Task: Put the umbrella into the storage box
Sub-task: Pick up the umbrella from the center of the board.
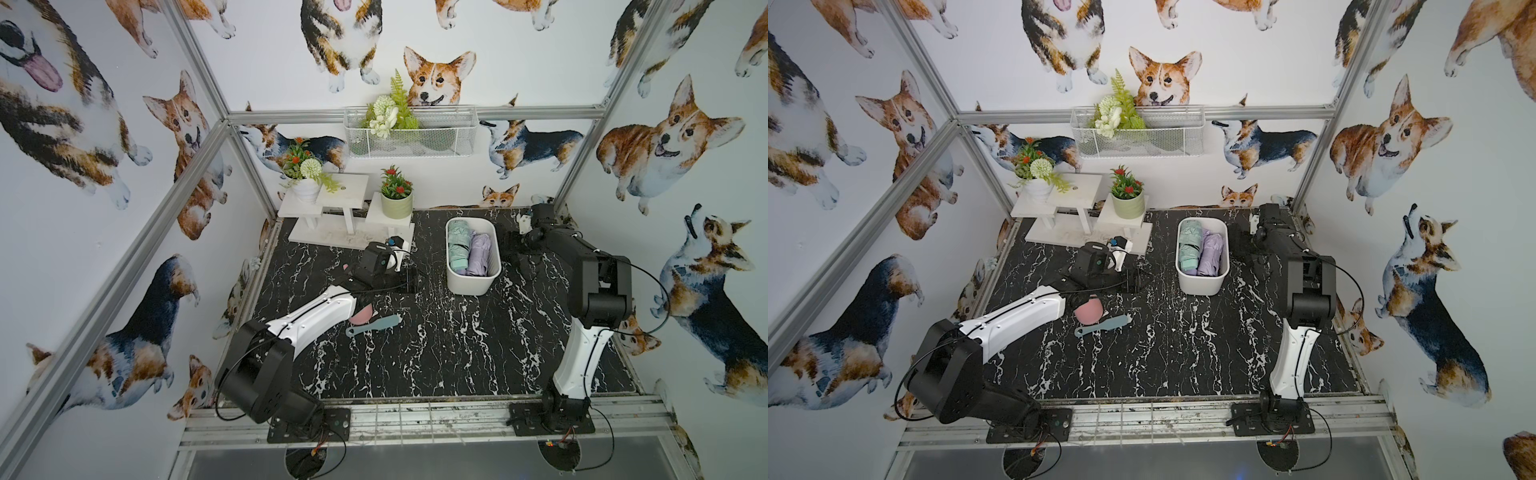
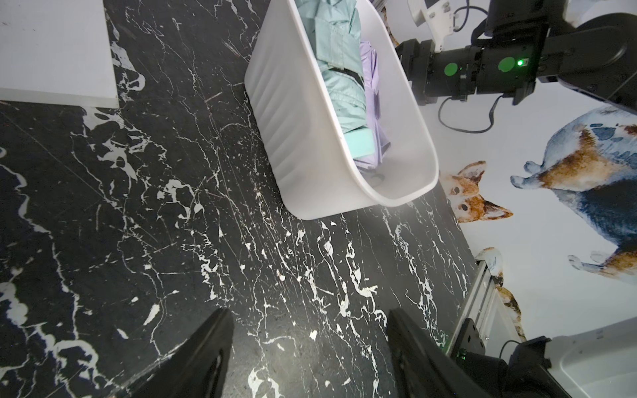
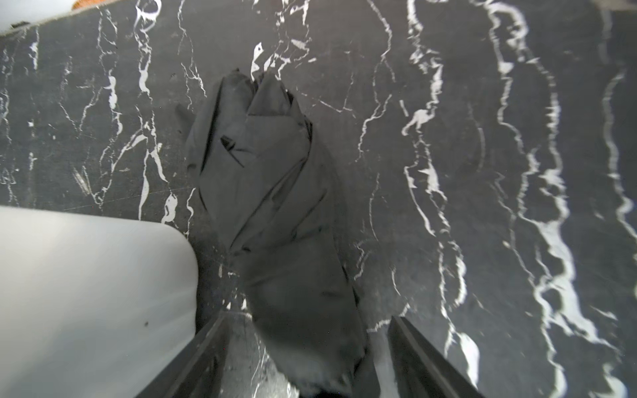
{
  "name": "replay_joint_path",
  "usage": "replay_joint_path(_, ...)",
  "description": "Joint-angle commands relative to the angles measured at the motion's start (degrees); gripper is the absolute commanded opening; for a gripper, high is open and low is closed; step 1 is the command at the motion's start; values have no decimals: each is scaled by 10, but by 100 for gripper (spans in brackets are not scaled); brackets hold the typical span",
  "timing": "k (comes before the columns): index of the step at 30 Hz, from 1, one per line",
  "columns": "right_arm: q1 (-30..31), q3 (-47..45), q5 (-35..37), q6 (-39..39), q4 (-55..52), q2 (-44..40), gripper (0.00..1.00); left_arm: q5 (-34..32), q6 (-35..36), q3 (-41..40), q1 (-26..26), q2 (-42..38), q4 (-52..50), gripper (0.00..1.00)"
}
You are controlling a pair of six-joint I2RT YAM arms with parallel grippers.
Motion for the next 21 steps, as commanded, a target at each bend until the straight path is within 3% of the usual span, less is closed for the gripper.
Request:
replay_joint_path(1, 1, 28, -19, -17, -19, 27, 77, -5, 2, -1, 0, 0, 15, 75)
replay_joint_path(6, 1, 57, -28, -18, -37, 58, 64, -10, 0, -8, 0, -8, 15, 75)
replay_joint_path(10, 1, 30, -31, -10, -18, 28, 35, -15, -1, -16, 0, -16, 17, 75)
replay_joint_path(14, 0, -3, -26, 8, -6, -24, 18, -15, 0, -21, 0, -24, 17, 75)
replay_joint_path(21, 0, -76, -14, 47, -18, -148, 7, -18, 5, -38, 1, -48, 15, 75)
